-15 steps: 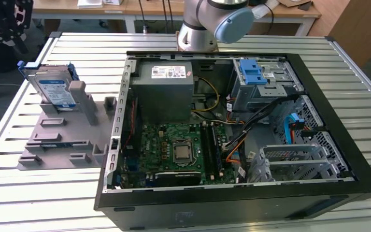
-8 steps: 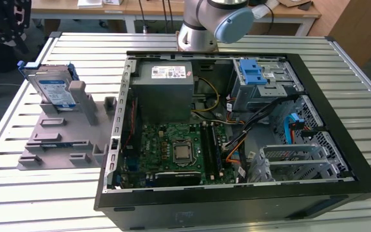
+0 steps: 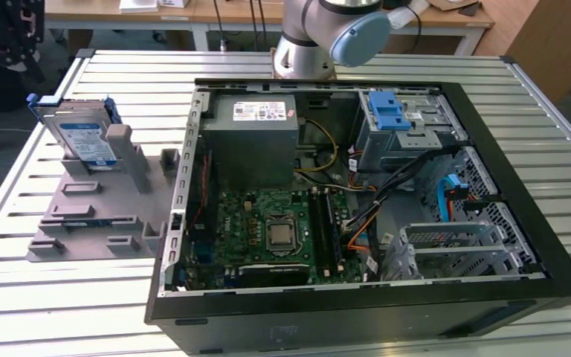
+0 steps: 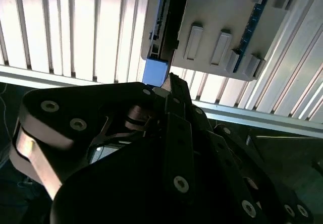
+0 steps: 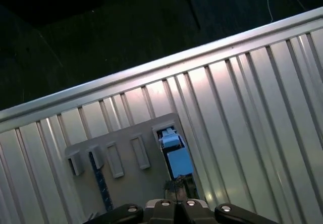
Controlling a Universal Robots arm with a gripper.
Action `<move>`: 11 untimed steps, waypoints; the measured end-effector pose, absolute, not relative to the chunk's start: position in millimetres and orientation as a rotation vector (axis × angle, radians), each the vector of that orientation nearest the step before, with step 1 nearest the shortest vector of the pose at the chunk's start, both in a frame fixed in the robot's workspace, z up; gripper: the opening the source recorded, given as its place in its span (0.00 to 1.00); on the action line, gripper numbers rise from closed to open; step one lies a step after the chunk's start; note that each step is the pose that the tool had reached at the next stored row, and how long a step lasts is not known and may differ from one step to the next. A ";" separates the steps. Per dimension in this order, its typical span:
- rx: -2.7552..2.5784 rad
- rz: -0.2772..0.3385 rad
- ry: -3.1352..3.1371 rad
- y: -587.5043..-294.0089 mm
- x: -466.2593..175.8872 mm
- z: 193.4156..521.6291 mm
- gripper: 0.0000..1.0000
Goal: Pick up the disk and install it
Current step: 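Pick up the disk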
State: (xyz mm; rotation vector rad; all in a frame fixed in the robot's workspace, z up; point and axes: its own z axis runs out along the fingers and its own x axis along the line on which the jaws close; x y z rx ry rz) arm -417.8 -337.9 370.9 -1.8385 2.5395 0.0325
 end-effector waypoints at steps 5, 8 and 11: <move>-1.941 0.032 2.462 -337.9 -417.8 370.4 0.11; -1.998 0.031 2.414 -337.9 -417.8 370.1 0.11; -2.031 0.031 2.387 -337.9 -417.8 370.0 0.11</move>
